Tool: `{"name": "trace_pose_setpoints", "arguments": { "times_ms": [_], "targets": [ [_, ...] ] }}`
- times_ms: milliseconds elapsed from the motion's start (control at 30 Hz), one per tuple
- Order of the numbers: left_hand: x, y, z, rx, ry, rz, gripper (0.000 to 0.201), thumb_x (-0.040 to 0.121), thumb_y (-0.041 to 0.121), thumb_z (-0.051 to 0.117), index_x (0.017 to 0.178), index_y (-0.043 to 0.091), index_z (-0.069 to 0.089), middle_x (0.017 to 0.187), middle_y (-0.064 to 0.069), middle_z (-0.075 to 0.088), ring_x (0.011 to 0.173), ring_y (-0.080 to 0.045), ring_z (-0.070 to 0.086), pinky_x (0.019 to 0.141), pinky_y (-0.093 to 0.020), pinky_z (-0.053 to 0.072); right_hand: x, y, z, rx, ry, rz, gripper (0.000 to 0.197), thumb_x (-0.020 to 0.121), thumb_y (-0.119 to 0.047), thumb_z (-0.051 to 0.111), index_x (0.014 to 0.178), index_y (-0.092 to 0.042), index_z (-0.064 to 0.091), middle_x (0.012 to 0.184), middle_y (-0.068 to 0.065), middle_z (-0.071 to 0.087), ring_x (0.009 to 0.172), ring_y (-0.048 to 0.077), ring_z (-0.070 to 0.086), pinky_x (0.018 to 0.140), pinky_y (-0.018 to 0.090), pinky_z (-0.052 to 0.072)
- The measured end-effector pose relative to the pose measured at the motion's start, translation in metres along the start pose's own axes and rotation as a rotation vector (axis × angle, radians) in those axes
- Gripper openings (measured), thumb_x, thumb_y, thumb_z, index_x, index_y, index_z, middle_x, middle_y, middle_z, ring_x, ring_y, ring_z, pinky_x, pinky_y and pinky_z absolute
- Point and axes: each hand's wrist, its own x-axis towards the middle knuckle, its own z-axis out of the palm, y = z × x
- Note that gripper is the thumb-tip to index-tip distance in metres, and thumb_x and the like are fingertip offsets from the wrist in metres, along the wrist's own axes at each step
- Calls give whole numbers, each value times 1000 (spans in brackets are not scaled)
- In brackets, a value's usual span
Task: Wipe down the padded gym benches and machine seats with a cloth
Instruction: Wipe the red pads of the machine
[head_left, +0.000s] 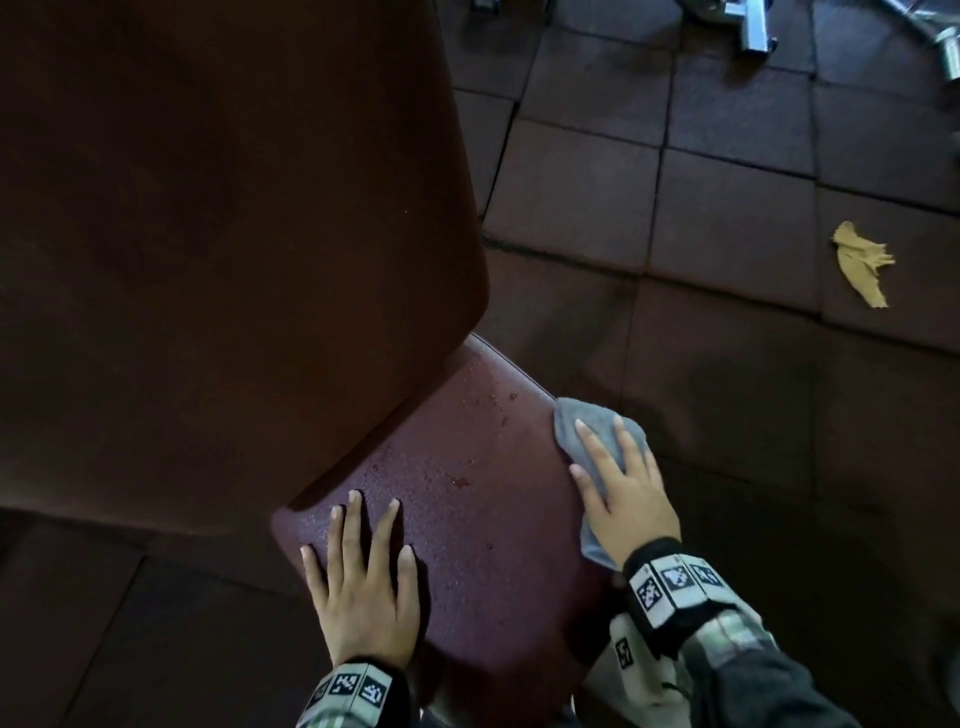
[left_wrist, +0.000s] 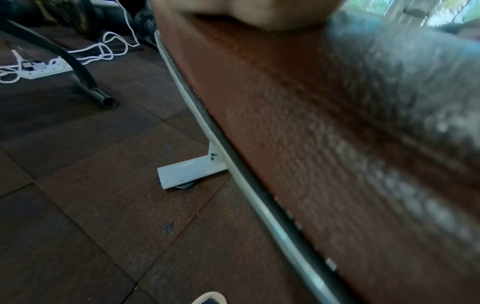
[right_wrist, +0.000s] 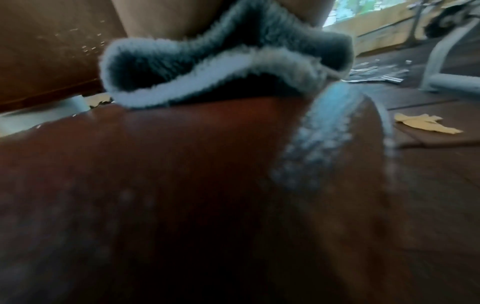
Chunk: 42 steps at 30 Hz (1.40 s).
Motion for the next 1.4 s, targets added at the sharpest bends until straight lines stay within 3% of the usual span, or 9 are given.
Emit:
{"name": "trace_pose_setpoints", "arguments": {
  "times_ms": [133, 300, 433, 533, 767, 867, 967, 1200, 1400],
  "targets": [
    [18, -5, -9, -25, 96, -124, 58, 90, 43, 39, 141, 17, 50, 149, -16, 43, 133, -36, 42, 117, -52, 19, -34, 13, 1, 114, 9, 46, 50, 90, -52, 37, 133, -61, 12, 155, -6, 12, 142, 28, 7, 109, 48, 27],
    [44, -10, -5, -88, 74, -344, 64, 91, 42, 35, 142, 5, 45, 138, -35, 42, 134, -51, 35, 114, -67, 20, -46, 22, 2, 139, -18, 136, 52, 89, -51, 41, 137, -53, 21, 149, 0, 17, 142, 27, 2, 111, 47, 23],
    [43, -10, -2, -86, 93, -327, 63, 92, 42, 34, 143, 5, 44, 139, -34, 43, 136, -49, 32, 115, -65, 17, -2, 11, -4, 105, 56, 110, 55, 93, -52, 36, 143, -30, 33, 130, 11, 45, 123, 32, 40, 106, 49, 32],
    [43, -12, -1, -65, 109, -310, 61, 92, 40, 35, 141, 5, 45, 137, -33, 45, 135, -48, 33, 114, -65, 20, 47, -12, -11, 59, -71, 51, 51, 97, -43, 34, 146, -28, 27, 134, 8, 46, 122, 30, 44, 107, 41, 29],
    [41, -11, 1, -47, 135, -313, 60, 91, 38, 37, 138, 4, 48, 132, -33, 47, 131, -49, 37, 113, -65, 23, 93, -77, 25, -517, -232, -322, 75, 88, -47, -22, 147, -30, 21, 157, 2, 8, 141, 40, 9, 105, 67, 6],
    [41, -10, 1, -57, 130, -316, 61, 90, 39, 37, 138, 3, 49, 133, -34, 47, 131, -50, 37, 113, -65, 23, 54, -69, 10, -582, -155, -759, 51, 90, -26, 28, 138, -21, 44, 149, 4, 28, 141, 32, 20, 102, 70, 21],
    [42, -10, 0, -57, 117, -324, 61, 91, 39, 36, 138, 4, 48, 134, -34, 46, 131, -50, 37, 113, -65, 23, 22, -32, 2, -539, -100, -978, 50, 90, -21, 40, 140, -24, 41, 152, 7, 27, 141, 31, 21, 108, 61, 20],
    [42, -10, -2, -54, 118, -315, 60, 90, 37, 39, 137, 3, 49, 131, -35, 49, 128, -51, 39, 112, -65, 25, 52, -2, -6, -189, -152, -444, 51, 95, -41, 16, 144, -48, 2, 156, -4, 11, 143, 26, 13, 116, 47, 14],
    [42, -11, -1, -57, 129, -314, 60, 91, 38, 37, 138, 3, 48, 132, -35, 47, 130, -50, 37, 113, -64, 23, 75, -69, 9, -310, -157, -318, 53, 94, -42, 10, 146, -41, -2, 156, -7, -1, 143, 36, 1, 115, 54, 9]
  ]
}}
